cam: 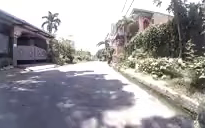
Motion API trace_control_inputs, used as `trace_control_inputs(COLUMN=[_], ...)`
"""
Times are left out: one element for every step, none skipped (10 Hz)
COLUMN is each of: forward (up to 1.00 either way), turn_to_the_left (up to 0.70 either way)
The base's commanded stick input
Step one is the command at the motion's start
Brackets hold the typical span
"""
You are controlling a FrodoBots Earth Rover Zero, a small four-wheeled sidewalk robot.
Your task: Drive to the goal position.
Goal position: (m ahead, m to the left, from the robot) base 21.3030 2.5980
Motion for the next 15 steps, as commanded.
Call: trace_control_inputs(forward=[1.00,1.00,1.00,1.00,1.00,1.00,1.00,1.00,1.00,1.00,1.00,1.00,1.00,1.00,1.00], turn_to_the_left=[0.00,0.00,0.00,0.00,0.00,0.00,0.00,0.00,0.00,0.00,0.00,0.00,0.00,0.00,0.00])
